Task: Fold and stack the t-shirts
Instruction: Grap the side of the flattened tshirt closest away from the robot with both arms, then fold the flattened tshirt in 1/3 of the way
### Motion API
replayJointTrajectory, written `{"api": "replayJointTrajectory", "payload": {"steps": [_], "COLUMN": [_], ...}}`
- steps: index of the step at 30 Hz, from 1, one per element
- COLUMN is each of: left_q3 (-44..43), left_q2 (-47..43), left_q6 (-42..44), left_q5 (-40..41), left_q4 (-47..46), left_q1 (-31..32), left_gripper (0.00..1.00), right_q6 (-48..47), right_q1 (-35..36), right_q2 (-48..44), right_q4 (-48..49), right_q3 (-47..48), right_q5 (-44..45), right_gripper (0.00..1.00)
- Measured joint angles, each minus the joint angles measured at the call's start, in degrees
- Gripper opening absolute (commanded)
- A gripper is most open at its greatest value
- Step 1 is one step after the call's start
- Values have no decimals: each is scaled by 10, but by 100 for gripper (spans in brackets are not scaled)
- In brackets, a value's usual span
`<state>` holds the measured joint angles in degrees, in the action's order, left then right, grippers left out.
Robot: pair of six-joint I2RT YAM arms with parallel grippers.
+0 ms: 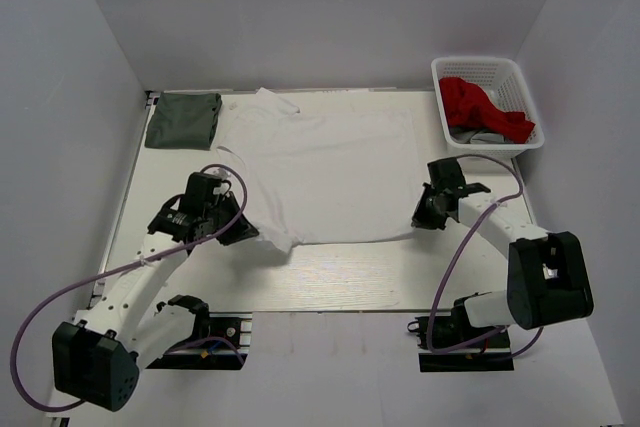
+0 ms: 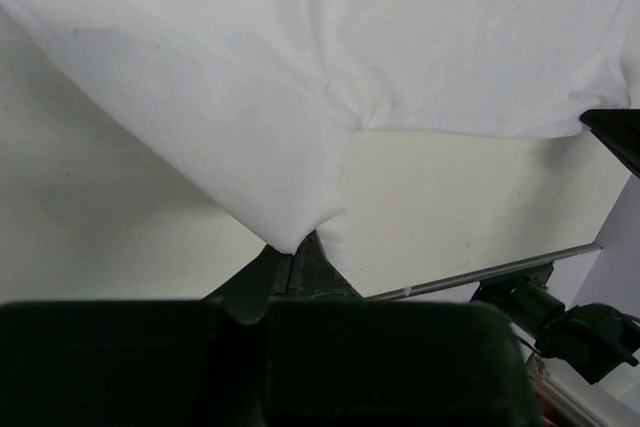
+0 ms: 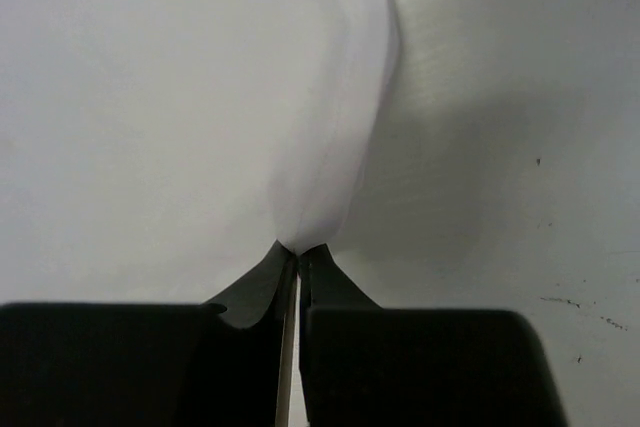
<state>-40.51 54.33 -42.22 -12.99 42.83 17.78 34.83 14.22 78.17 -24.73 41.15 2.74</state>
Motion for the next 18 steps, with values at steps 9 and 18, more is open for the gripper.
{"api": "replayJointTrajectory", "payload": {"steps": [9,18], "left_q3": [-106,-251], "left_q2": [117,268], "left_q6": [0,11], "left_q5": [63,150], "left_q4": [-45,-58], "left_q1": [-4,-16], "left_gripper": [0,0], "right_q6": [-26,-34], "right_q1": [0,-1], "right_q2": [58,132], "right_q4": [-28,-57], "right_q3": [118,243], "right_q5": [1,20], "right_gripper": [0,0]}}
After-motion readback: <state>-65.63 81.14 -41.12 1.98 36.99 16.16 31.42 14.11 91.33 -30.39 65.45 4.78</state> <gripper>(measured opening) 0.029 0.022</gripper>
